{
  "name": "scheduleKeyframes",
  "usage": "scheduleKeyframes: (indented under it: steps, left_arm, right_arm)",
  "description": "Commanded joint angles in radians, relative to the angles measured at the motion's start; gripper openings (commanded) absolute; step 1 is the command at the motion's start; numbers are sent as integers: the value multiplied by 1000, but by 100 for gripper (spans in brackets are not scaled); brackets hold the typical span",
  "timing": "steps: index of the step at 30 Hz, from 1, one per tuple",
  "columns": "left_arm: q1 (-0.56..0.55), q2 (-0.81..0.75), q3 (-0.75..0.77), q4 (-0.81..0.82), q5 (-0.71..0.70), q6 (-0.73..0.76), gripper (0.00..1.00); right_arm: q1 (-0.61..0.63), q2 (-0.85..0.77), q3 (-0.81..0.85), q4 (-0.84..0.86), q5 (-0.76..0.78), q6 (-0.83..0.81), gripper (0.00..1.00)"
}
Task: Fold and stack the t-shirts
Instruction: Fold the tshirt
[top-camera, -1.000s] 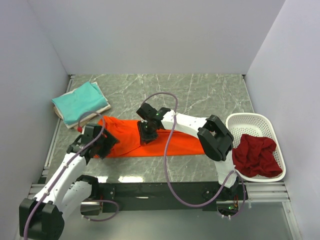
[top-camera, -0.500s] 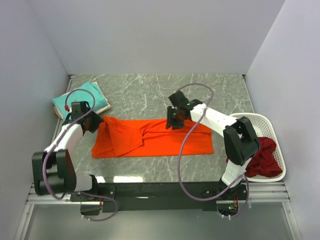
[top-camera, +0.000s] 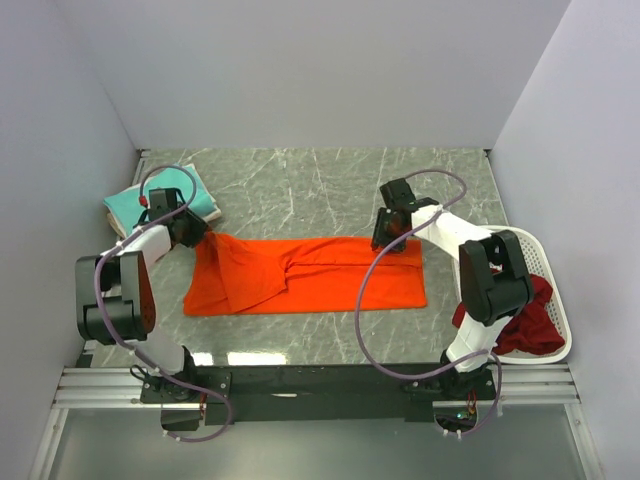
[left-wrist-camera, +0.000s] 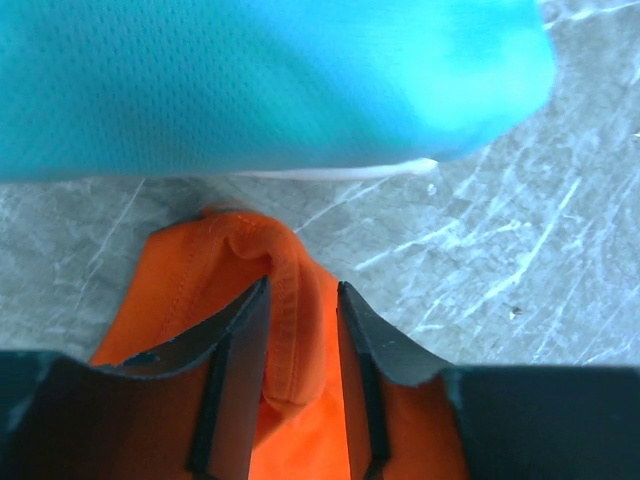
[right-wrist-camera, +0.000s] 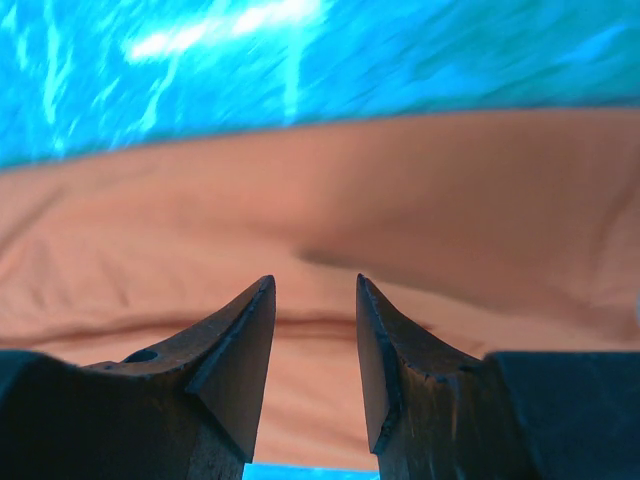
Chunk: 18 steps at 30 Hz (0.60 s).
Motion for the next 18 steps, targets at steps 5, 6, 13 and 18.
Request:
scheduleKeyframes:
  steps: [5, 6, 13, 18]
  left_arm:
    - [2, 40, 69, 0, -3, 9, 33]
    - [2, 40, 71, -7, -15, 10, 34]
    - [2, 67, 75, -18, -8, 10, 36]
    - [2, 44, 52, -18, -11, 7, 38]
  right_arm:
    - [-54, 24, -17, 41, 35, -33, 45]
    - [-58, 33, -19, 42, 35, -32, 45]
    - [-78, 70, -8, 41, 39, -33, 45]
    - [-90, 93, 7, 33, 36, -37, 45]
